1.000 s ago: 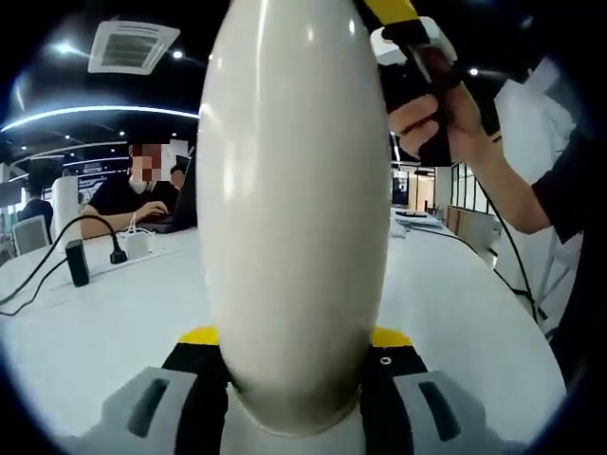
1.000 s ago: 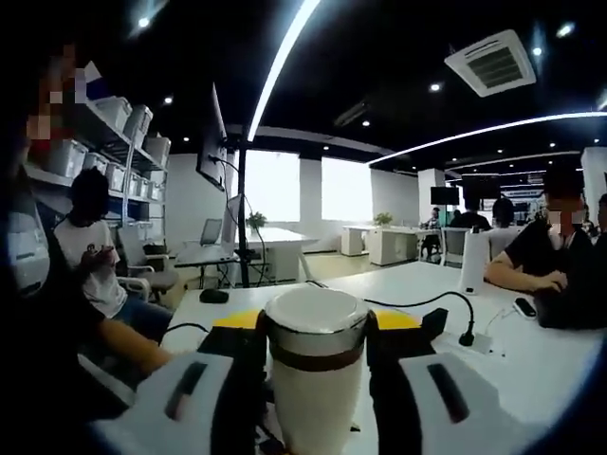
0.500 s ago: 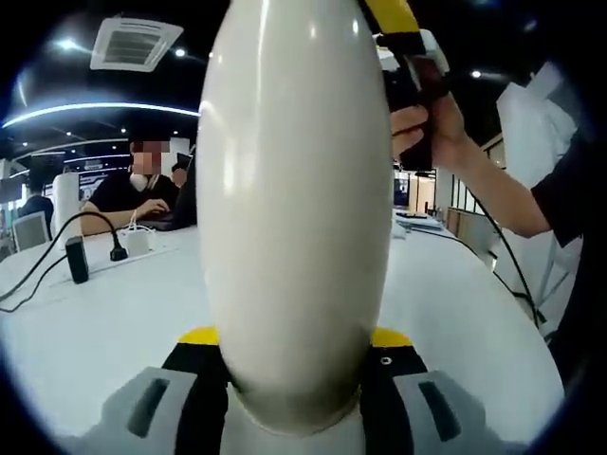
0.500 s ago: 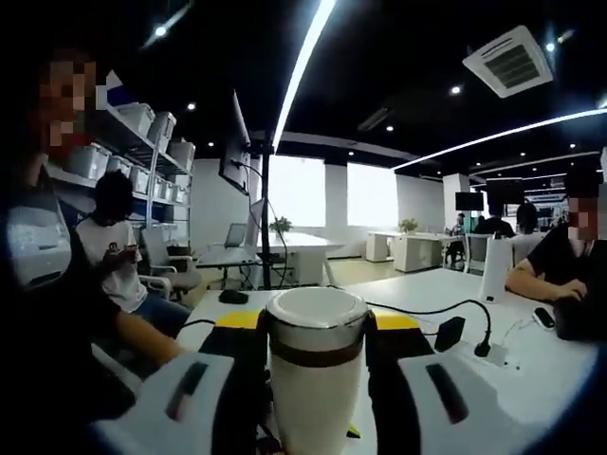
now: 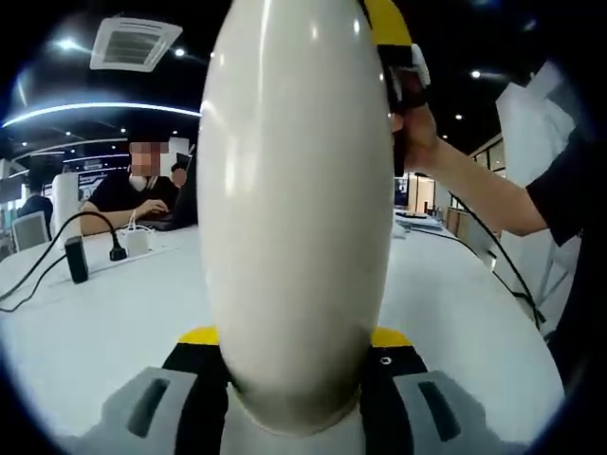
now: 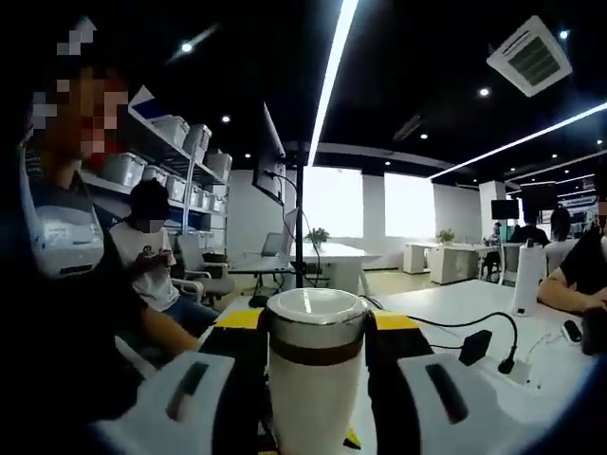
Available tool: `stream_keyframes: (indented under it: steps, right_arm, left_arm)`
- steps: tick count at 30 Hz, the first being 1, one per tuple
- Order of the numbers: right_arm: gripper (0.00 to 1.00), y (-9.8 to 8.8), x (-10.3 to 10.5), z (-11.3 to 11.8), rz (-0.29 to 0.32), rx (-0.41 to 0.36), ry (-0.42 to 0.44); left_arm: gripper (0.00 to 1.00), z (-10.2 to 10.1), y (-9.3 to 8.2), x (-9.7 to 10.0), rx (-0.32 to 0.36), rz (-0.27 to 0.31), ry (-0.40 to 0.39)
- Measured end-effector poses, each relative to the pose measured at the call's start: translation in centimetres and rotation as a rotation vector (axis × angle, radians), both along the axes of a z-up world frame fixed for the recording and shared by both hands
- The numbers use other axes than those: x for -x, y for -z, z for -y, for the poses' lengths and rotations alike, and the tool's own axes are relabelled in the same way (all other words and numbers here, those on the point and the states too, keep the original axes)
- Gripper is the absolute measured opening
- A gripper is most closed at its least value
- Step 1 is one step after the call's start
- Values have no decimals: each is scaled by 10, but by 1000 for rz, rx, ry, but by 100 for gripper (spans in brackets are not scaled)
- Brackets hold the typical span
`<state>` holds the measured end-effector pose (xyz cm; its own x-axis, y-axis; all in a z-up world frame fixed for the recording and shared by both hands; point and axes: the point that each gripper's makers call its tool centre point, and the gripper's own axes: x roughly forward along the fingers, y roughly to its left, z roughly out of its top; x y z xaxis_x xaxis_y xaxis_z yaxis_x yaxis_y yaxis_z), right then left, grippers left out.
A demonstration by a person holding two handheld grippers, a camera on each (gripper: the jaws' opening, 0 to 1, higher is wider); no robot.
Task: Grasp the water cup twist off the cup lid place the cup lid on the table
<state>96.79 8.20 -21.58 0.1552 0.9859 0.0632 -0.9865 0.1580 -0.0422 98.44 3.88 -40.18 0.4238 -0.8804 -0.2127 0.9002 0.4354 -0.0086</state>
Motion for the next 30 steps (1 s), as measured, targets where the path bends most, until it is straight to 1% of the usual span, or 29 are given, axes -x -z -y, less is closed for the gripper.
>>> stream_keyframes:
  steps: [4,9,13,22,26,30]
  right_arm:
    - [43,0,1,1,5,-20,-49]
    - [43,-1,1,2,8,-19,-122]
    - [43,-1,2,1,5,-16,-185]
    - [43,-1,6,-2,-31,-38,-334]
    - [43,-1,7,-2,-29,-44,-385]
    - [43,-1,7,-1,-41,-65,-426]
  left_arm:
    - [55,0,0,0,0,2,3]
    - [55,1,0,1,-3,7,8]
    - [55,0,1,-2,-2,5,9]
    - [55,0,0,-2,1,3,11]
    - [55,0,0,-1,1,5,11]
    - [55,0,0,-1,1,4,11]
